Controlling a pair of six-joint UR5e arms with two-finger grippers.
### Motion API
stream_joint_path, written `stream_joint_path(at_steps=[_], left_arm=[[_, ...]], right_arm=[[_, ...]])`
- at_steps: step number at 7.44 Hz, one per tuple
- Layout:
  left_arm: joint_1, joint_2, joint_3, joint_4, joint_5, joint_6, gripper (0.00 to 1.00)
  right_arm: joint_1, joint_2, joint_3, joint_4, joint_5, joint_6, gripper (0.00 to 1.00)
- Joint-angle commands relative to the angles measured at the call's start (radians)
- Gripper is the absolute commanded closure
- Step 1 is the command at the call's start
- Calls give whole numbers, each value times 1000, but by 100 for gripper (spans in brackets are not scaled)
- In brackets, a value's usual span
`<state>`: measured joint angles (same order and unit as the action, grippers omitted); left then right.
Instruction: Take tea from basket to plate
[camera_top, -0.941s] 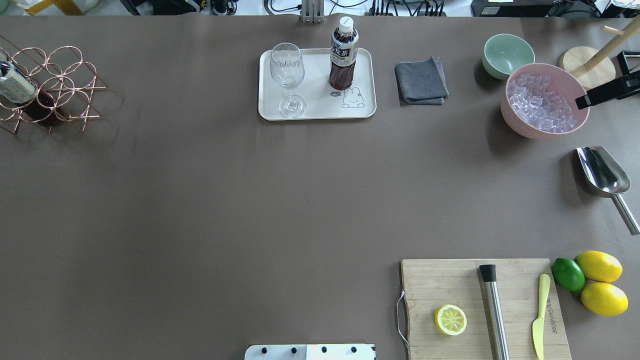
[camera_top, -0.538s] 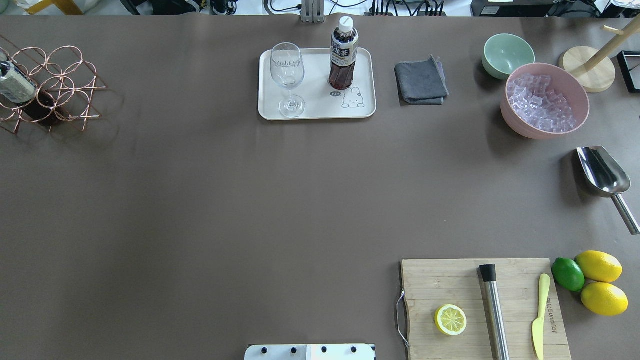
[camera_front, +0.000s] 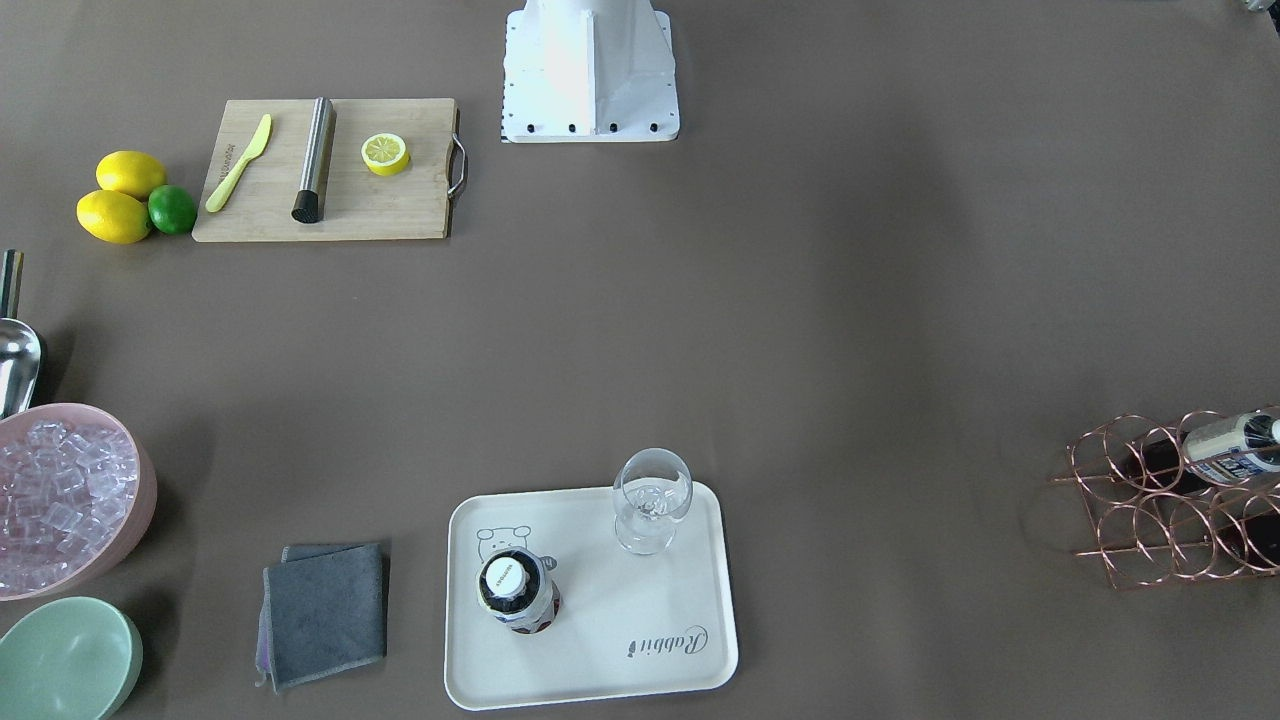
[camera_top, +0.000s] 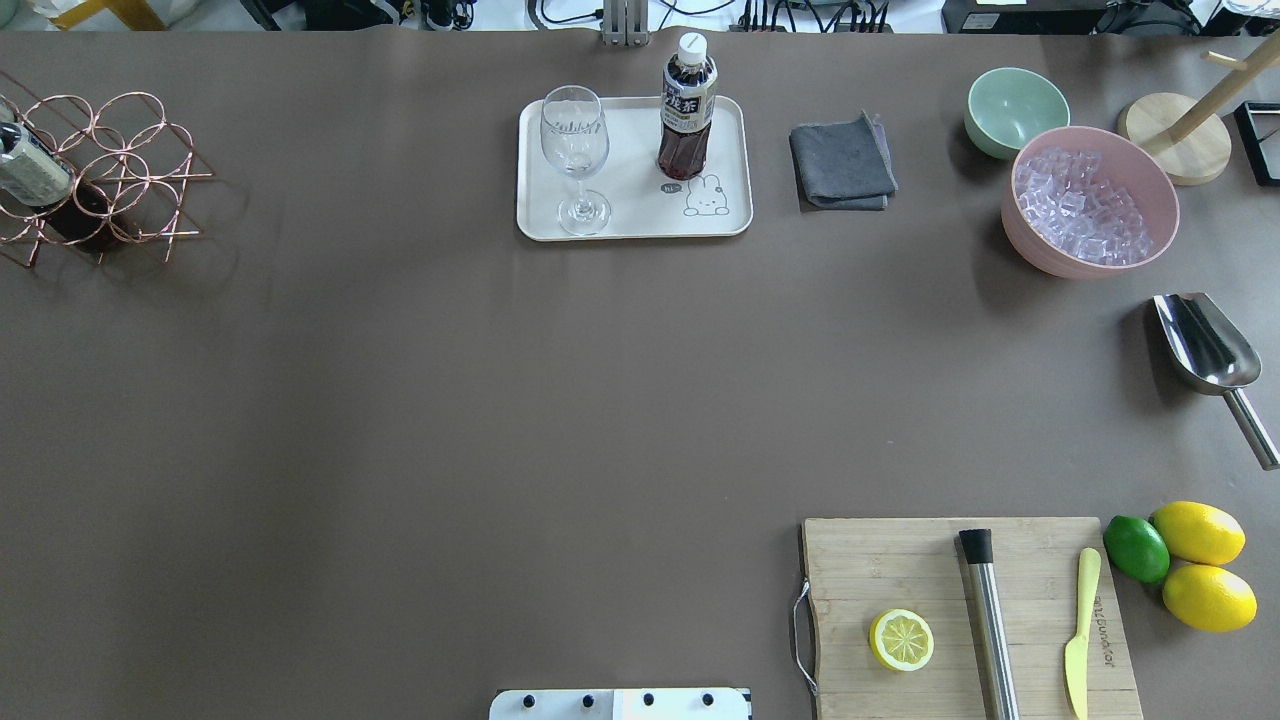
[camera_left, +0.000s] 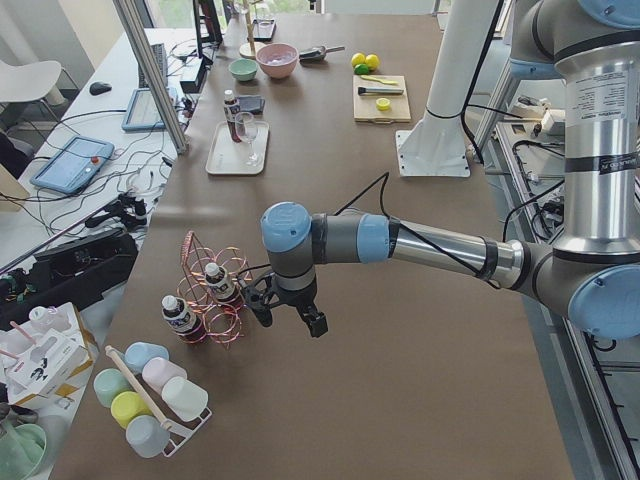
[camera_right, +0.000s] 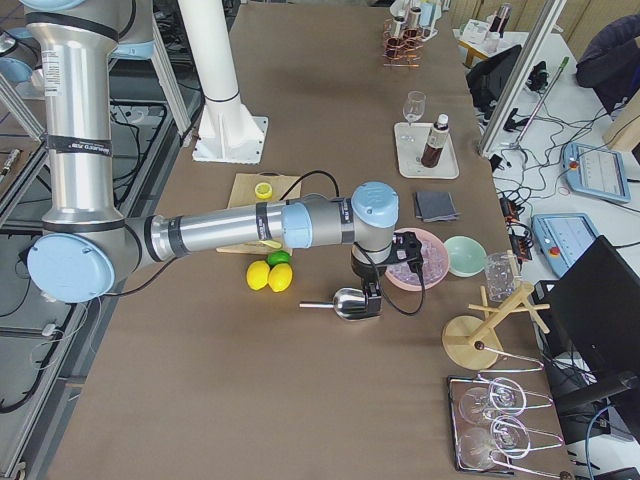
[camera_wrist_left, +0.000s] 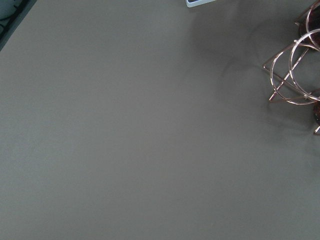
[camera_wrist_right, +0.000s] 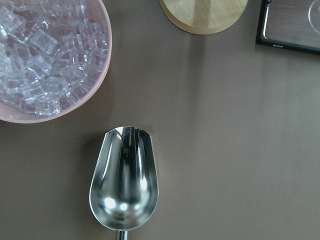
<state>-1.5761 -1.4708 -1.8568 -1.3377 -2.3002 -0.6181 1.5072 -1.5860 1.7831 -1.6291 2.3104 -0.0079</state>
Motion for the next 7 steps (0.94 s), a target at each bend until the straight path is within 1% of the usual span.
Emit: stream_joint_path(at_steps=[1, 2, 3, 6, 7], left_arm=[[7, 26, 60, -146, 4, 6, 2], [8, 36, 97, -238, 4, 8, 2], [7, 46, 134, -323, -2, 53, 2], [7, 46, 139, -331, -8, 294, 2], [5, 46, 137, -331, -8, 340, 2]], right_arm=[[37, 37, -63, -103, -2, -38, 0], [38, 38, -64, -101, -5, -35, 0], [38, 37, -65, -100, -8, -30, 0], [38, 38, -65, -95, -6, -26, 0], [36, 38, -64, -95, -6, -26, 0]])
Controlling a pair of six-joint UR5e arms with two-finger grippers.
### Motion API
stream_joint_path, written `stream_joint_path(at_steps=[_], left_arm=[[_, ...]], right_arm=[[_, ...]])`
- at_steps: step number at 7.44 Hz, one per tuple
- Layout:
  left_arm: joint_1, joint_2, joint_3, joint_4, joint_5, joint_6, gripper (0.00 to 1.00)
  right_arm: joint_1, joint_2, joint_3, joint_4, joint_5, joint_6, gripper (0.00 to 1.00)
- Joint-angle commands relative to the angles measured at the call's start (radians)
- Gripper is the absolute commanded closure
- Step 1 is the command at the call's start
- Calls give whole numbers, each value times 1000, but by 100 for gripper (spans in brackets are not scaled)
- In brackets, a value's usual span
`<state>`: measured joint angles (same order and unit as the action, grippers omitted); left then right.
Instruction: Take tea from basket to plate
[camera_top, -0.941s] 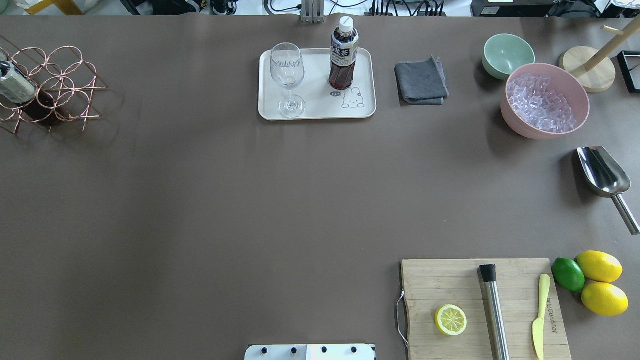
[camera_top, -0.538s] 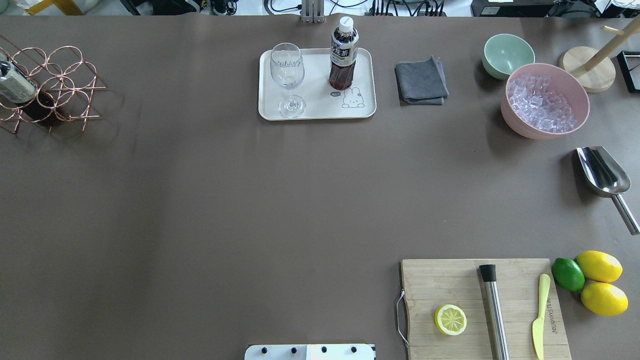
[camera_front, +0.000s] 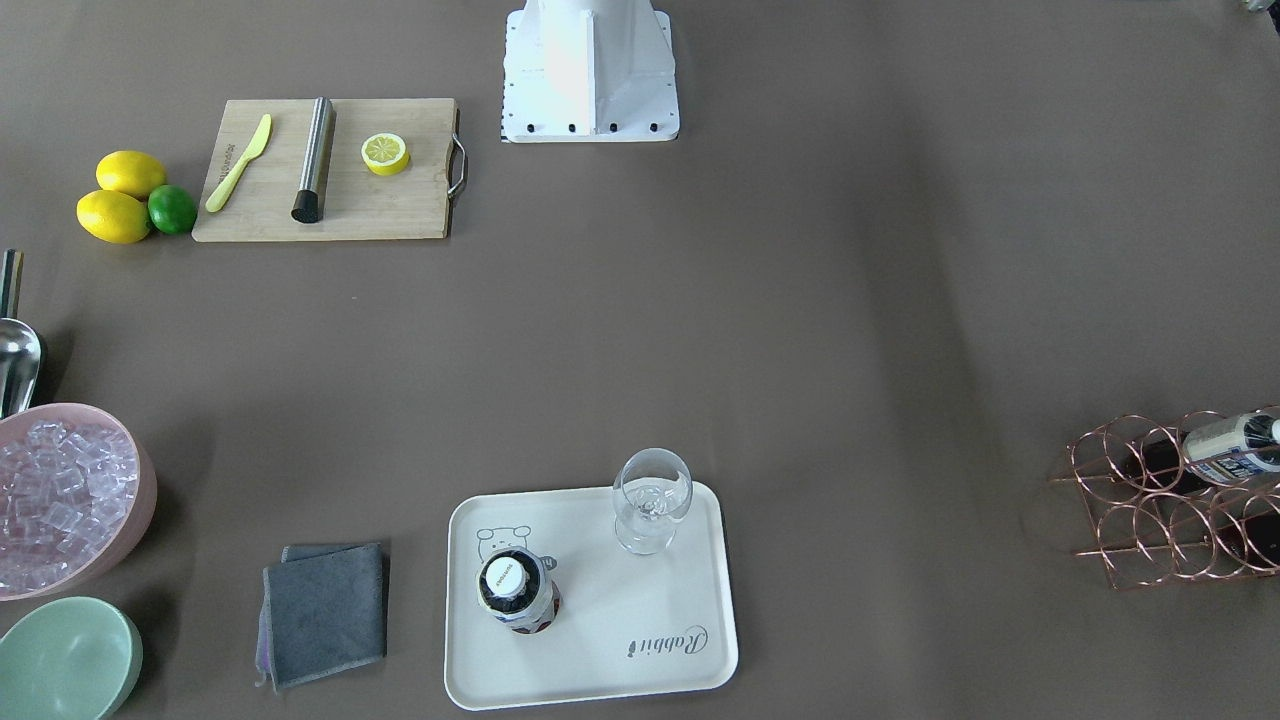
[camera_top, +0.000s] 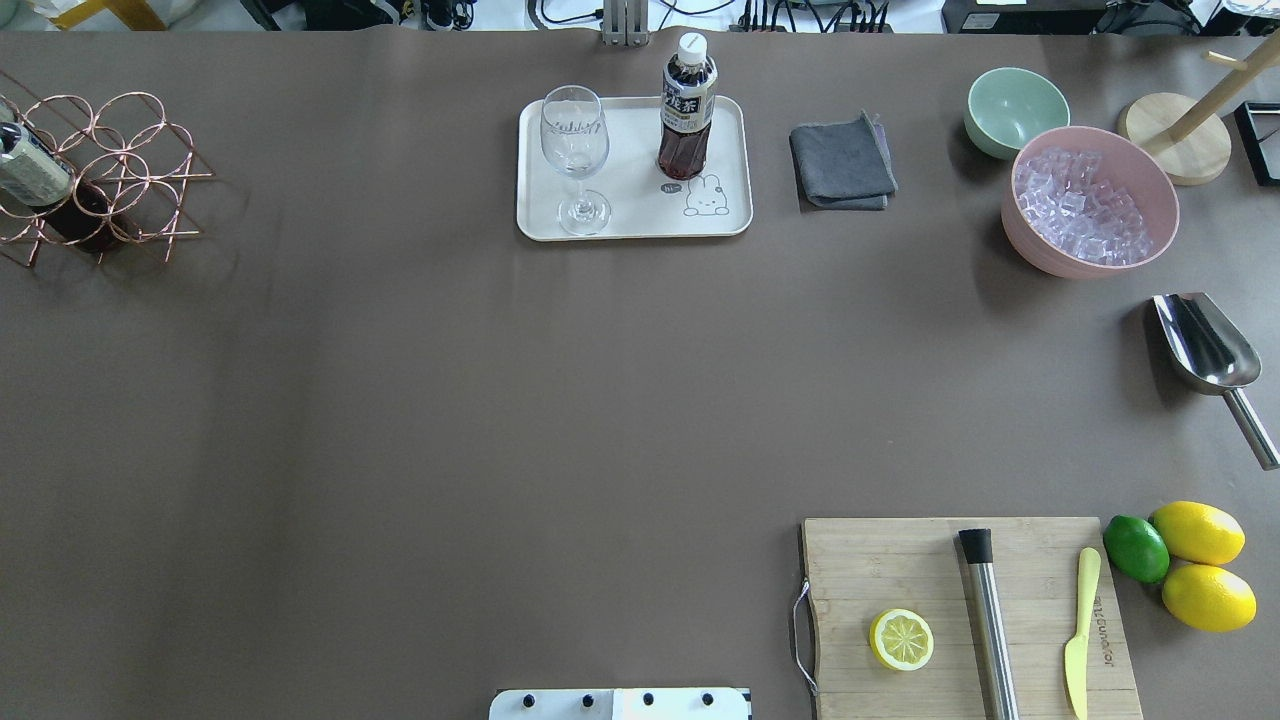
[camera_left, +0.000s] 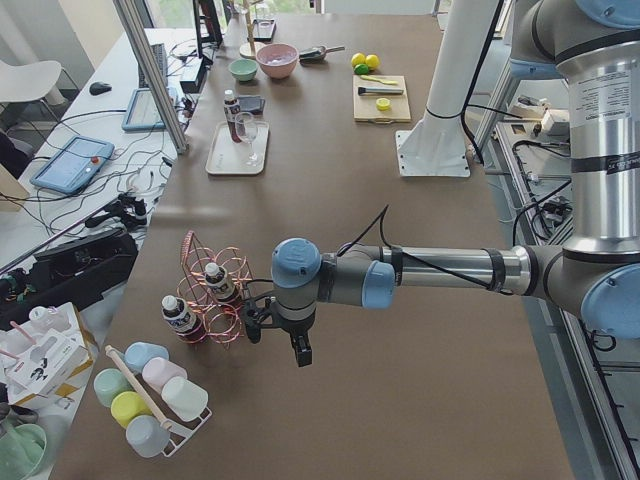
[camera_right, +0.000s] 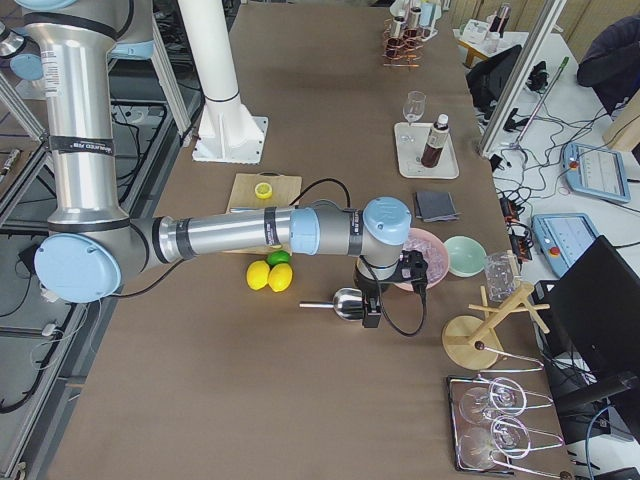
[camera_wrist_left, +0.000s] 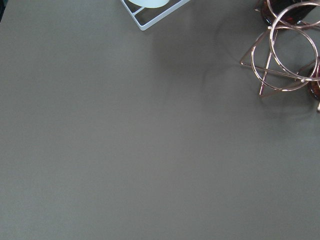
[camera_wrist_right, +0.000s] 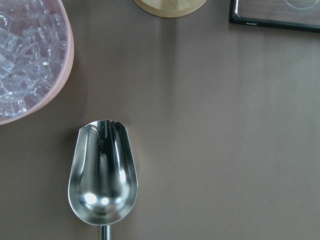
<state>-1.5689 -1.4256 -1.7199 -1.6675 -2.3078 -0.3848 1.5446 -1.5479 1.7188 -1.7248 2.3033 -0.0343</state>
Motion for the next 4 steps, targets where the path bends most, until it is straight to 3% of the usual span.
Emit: stream_joint_path(at_steps=[1, 4], left_arm=[[0, 1, 2, 2, -42, 124, 2], [-6, 16, -7, 5, -111, 216, 2]], right_arm=[[-1, -1, 1, 2, 1, 1, 0], [-1, -6, 7, 4, 5, 2, 0]])
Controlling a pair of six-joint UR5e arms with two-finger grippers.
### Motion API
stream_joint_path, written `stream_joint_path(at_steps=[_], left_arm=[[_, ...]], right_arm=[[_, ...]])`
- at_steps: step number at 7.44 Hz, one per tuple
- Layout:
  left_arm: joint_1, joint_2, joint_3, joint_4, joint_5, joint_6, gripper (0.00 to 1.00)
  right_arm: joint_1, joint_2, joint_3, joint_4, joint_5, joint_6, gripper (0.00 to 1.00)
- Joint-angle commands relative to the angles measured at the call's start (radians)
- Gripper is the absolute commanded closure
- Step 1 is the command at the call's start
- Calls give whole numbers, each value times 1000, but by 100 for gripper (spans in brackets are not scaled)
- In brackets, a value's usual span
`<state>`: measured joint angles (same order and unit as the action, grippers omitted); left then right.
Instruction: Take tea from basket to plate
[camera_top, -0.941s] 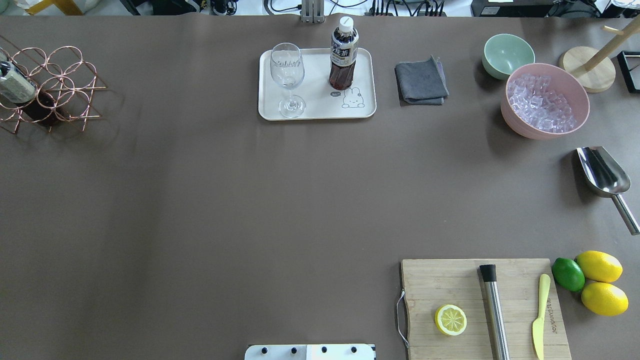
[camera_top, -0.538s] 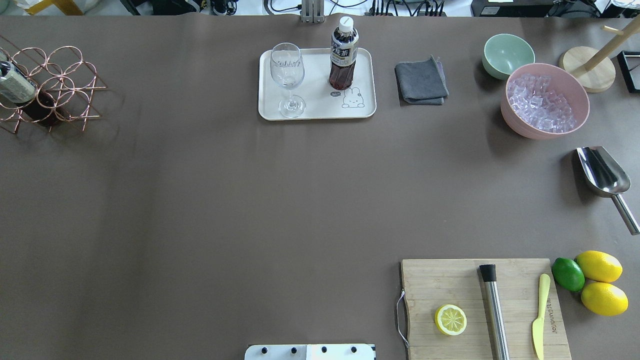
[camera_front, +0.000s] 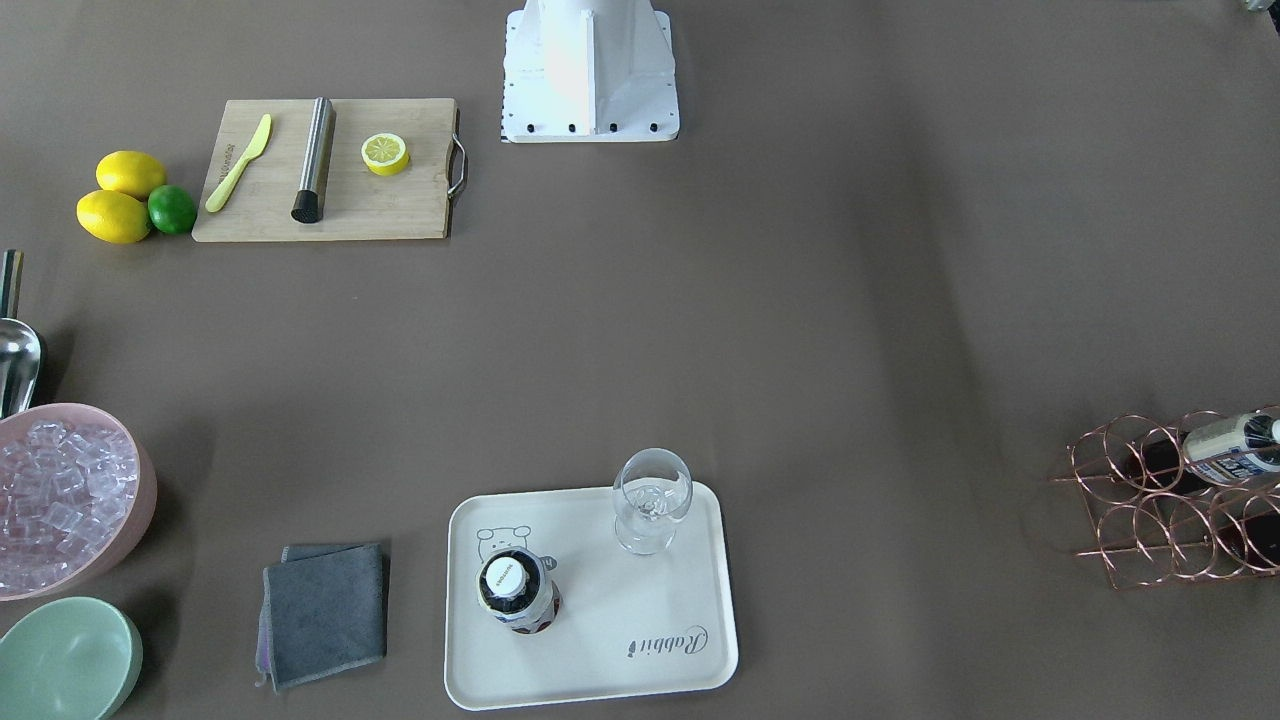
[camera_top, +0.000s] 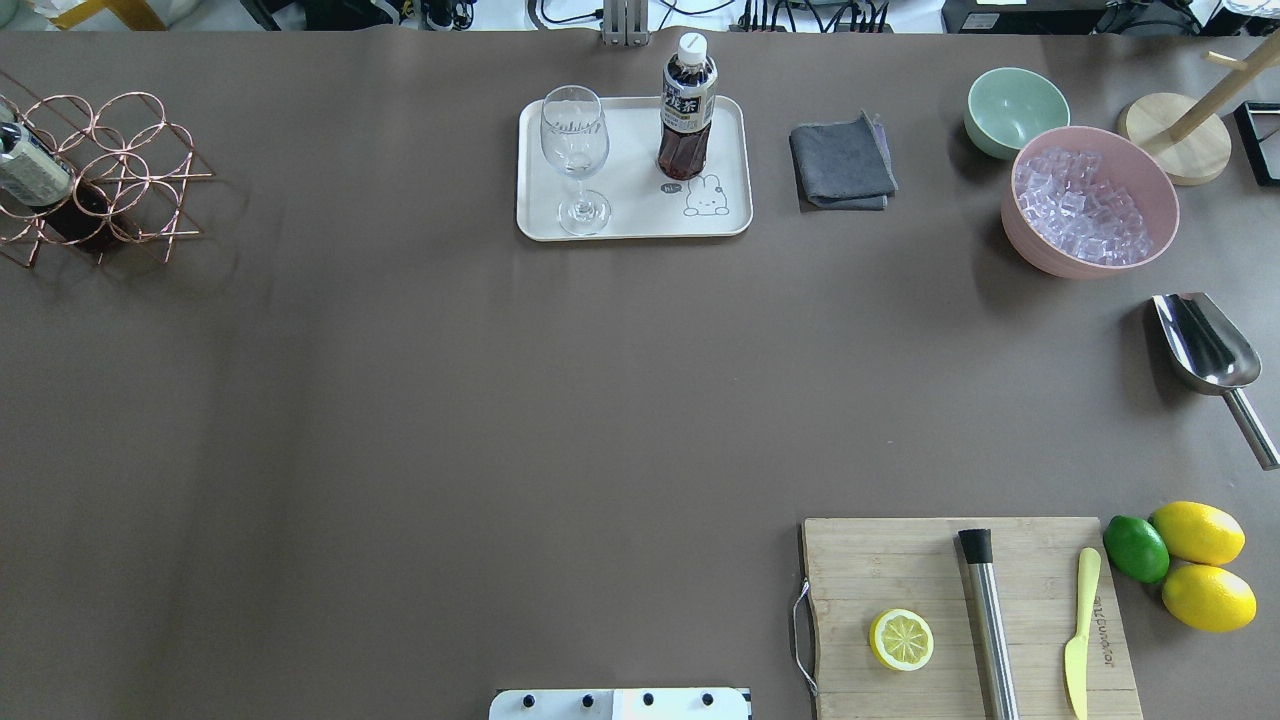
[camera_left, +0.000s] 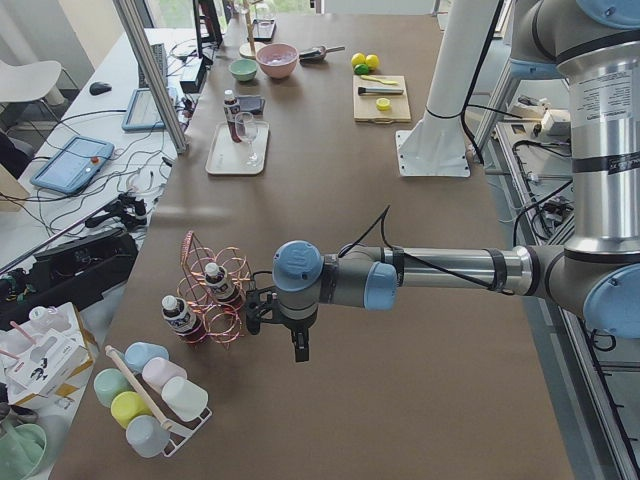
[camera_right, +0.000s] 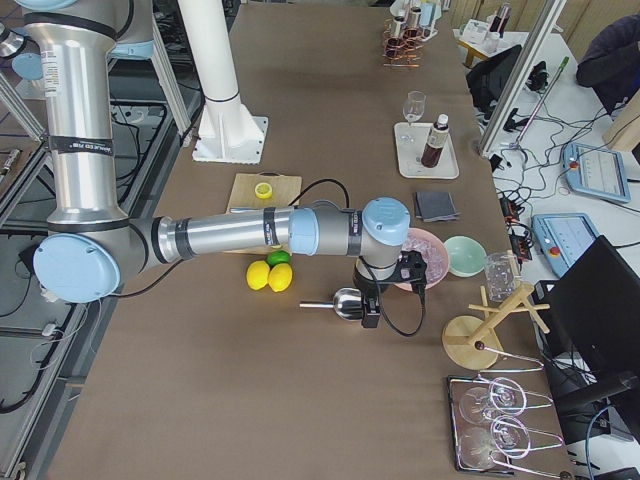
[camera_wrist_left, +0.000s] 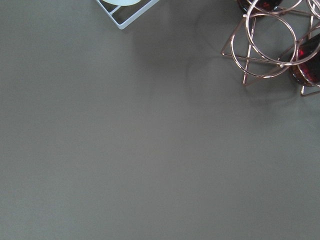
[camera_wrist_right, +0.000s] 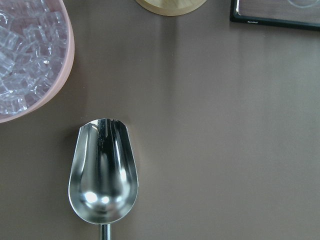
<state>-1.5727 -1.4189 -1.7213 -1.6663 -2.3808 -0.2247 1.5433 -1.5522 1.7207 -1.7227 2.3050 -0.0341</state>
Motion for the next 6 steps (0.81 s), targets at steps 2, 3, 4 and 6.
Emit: stream_joint_path(at_steps=[2, 3, 4, 6], left_arm=[[-15, 12, -71, 139, -57, 58, 2], [-16, 17, -87, 169, -57, 100, 2], [-32, 20, -90, 186, -57, 155, 2], [-52, 28, -96, 211, -54, 212, 2]], right_arm=[[0, -3, -4, 3, 2, -4, 0], [0, -5, -4, 23, 1, -9, 0], [0, -26, -7, 55, -1, -9, 0], [0, -29, -10, 58, -1, -6, 0]])
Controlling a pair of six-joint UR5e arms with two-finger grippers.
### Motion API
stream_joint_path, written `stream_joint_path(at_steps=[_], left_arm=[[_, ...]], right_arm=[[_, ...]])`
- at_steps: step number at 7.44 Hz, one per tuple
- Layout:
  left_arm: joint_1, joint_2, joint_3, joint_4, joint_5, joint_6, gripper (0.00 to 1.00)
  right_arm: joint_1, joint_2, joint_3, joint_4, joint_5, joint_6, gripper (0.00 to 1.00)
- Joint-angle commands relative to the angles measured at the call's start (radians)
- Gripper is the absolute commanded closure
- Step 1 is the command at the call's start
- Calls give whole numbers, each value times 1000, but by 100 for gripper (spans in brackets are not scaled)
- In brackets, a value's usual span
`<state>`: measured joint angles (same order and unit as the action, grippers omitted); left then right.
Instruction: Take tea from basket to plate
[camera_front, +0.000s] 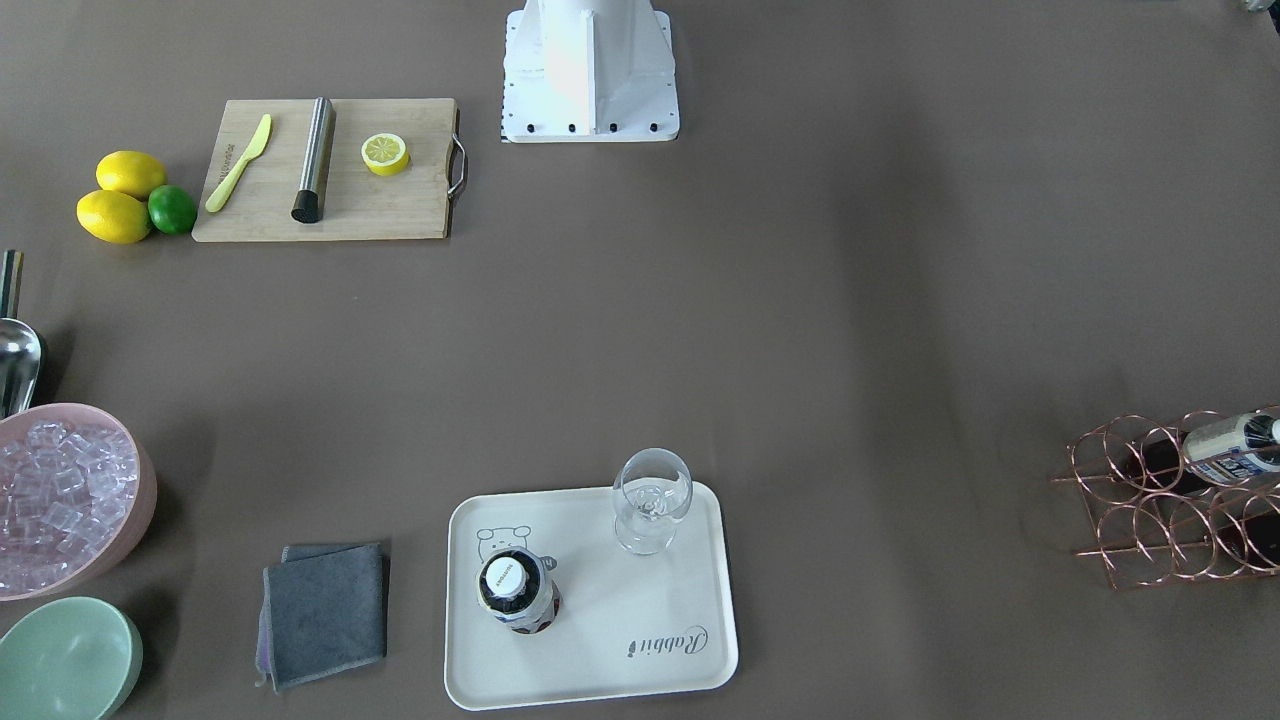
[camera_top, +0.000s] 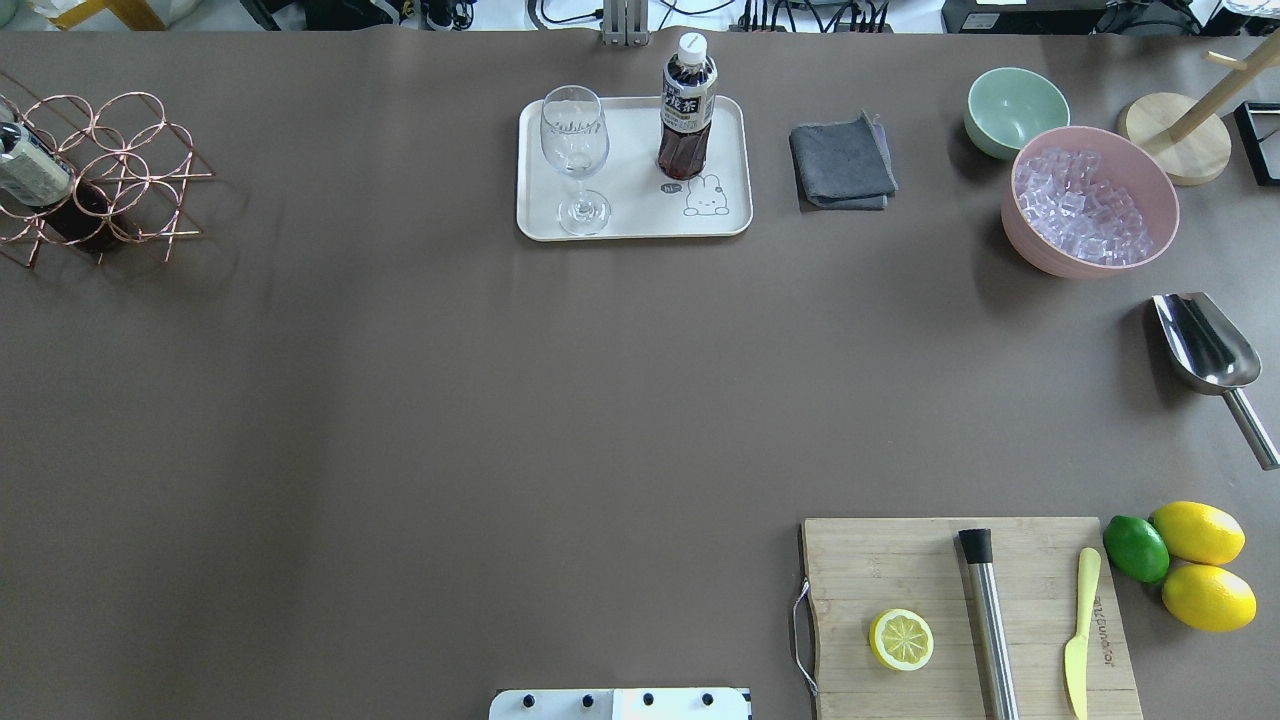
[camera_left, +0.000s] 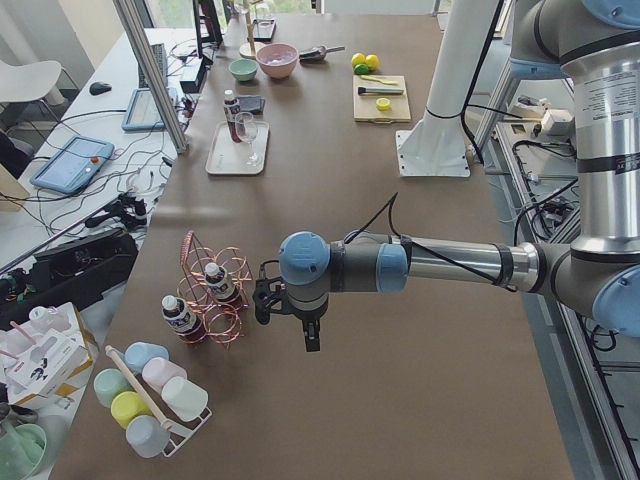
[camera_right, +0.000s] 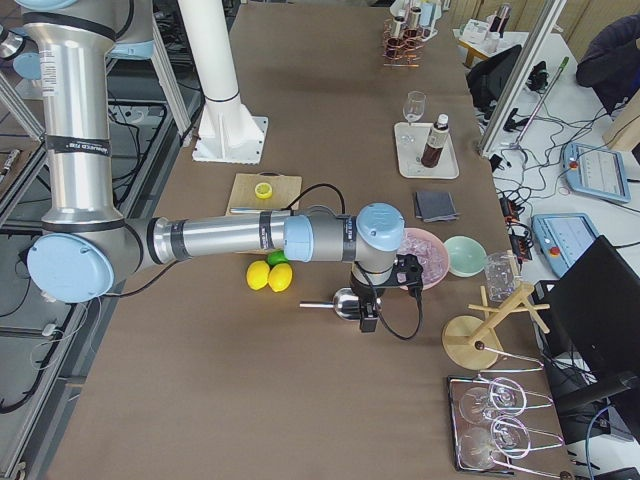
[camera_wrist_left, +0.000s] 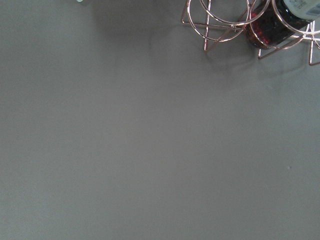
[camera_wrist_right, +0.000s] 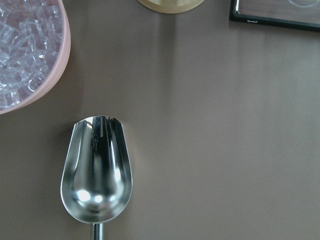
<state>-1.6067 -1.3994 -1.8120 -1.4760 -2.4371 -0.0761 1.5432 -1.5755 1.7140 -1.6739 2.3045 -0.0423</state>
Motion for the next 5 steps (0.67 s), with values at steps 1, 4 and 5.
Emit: stream_joint_path(at_steps=[1, 4, 5], left_arm=[[-18, 8, -1, 31, 6, 106, 2], [-19, 8, -7, 68, 10, 165, 2], [-21, 8, -6, 68, 10, 165, 2]], right_arm=[[0, -5, -2, 11, 0, 1, 0], [0, -3, -5, 11, 0, 2, 0], [0, -3, -4, 11, 0, 4, 0]])
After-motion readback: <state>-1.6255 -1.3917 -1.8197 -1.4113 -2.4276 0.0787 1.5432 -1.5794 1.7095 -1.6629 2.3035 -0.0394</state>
